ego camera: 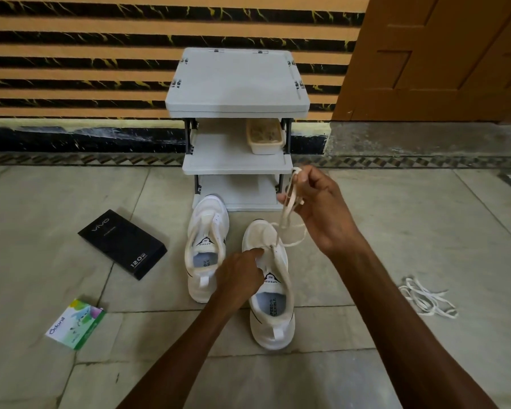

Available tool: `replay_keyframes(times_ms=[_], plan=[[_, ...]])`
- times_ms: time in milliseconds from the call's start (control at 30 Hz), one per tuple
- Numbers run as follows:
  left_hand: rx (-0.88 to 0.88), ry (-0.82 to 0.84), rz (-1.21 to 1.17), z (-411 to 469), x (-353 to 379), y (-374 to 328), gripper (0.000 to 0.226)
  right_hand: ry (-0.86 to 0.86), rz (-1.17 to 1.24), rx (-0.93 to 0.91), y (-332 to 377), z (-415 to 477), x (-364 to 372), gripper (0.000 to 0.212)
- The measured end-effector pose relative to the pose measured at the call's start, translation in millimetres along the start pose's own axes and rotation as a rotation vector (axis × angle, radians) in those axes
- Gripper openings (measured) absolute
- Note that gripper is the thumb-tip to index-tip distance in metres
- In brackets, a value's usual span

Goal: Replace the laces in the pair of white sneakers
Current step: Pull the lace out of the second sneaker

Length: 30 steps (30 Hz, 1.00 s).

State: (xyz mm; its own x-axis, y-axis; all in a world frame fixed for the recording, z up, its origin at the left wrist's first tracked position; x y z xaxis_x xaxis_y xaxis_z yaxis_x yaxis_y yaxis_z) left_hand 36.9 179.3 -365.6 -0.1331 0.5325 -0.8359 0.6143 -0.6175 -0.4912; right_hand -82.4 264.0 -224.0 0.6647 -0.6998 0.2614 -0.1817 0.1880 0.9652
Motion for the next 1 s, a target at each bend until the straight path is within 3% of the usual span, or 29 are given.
replay_keyframes(times_ms=[67, 133, 200, 267, 400, 633, 767, 833, 933, 1000], plan=[[0.002, 0.003, 0.006, 0, 1, -1, 0.052, -0.114, -0.238, 0.084, -28, 0, -14, 0.023], [0.000, 0.006, 0.010, 0, 1, -1, 0.052, -0.205, -0.697, 0.142, -55, 1, -32, 0.024], [-0.004, 0.007, 0.002, 0, 1, 0, 0.053, -0.177, -1.054, 0.187, -79, 3, -40, 0.031], [-0.009, 0.007, -0.004, -1, 2, 1, 0.054, -0.091, -1.238, 0.239, -102, 2, -43, 0.042], [-0.002, 0.004, -0.002, 0, 2, 0, 0.054, 0.000, -1.382, 0.309, -132, 1, -45, 0.053], [0.008, -0.045, 0.013, -1, 1, 0, 0.051, -0.069, -1.251, 0.269, -126, 5, -37, 0.023], [0.043, -0.081, 0.071, -3, -3, 1, 0.050, -0.170, -0.582, 0.191, -85, 7, -24, 0.020], [0.063, -0.087, 0.088, -3, -5, 2, 0.050, -0.158, -0.416, 0.084, -51, 9, -13, 0.022], [0.065, -0.098, 0.077, -6, -6, 1, 0.049, -0.159, -0.354, -0.047, -21, 12, -6, 0.023], [0.053, -0.095, 0.058, -6, -5, 0, 0.050, -0.219, -0.445, -0.071, -27, 9, -14, 0.027]])
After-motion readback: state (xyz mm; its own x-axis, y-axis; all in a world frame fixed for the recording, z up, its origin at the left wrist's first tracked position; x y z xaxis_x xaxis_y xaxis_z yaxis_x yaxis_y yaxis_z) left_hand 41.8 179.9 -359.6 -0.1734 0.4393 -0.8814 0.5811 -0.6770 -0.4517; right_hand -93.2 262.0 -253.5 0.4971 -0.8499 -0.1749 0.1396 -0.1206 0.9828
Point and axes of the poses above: each hand's wrist, its own z-axis towards the middle knuckle, its own x-axis out of the palm, y = z × x, the point moved 8 cm from there along z, towards the middle knuckle, and after that the axes turned 1 degree about -z, right-handed, at the moved point
